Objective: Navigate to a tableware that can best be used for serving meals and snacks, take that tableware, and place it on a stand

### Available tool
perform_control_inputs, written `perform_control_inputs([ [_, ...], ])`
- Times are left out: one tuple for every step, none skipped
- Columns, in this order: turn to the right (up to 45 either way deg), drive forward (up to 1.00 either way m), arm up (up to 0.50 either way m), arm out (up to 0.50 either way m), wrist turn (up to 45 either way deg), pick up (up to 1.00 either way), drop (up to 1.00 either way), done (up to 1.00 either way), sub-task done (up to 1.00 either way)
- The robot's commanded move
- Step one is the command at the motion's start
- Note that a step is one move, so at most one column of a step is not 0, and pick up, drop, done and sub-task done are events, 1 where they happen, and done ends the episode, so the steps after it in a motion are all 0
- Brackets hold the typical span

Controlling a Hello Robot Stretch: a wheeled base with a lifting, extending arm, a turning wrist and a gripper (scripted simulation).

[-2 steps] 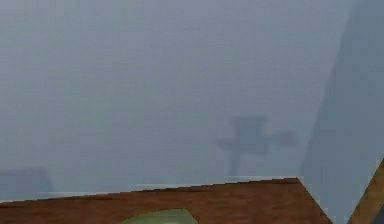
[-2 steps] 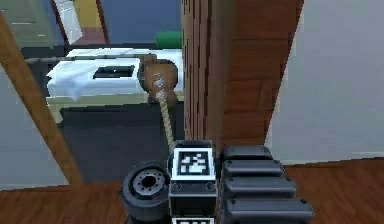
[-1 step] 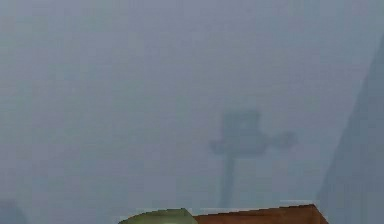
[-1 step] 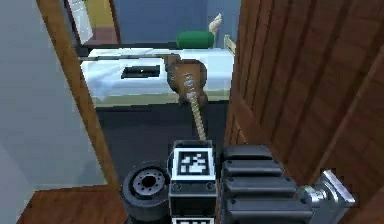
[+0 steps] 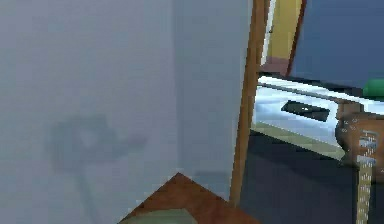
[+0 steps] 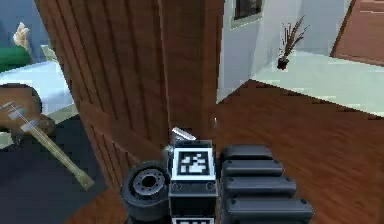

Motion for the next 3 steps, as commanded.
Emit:
perform_control_inputs([
  [36.0,0.00,0.00,0.00,0.0,0.00,0.00,0.00,0.00],
  [0.0,1.00,0.00,0.00,0.0,0.00,0.00,0.00,0.00],
  [0.0,0.15,0.00,0.00,0.0,0.00,0.00,0.00,0.00],
])
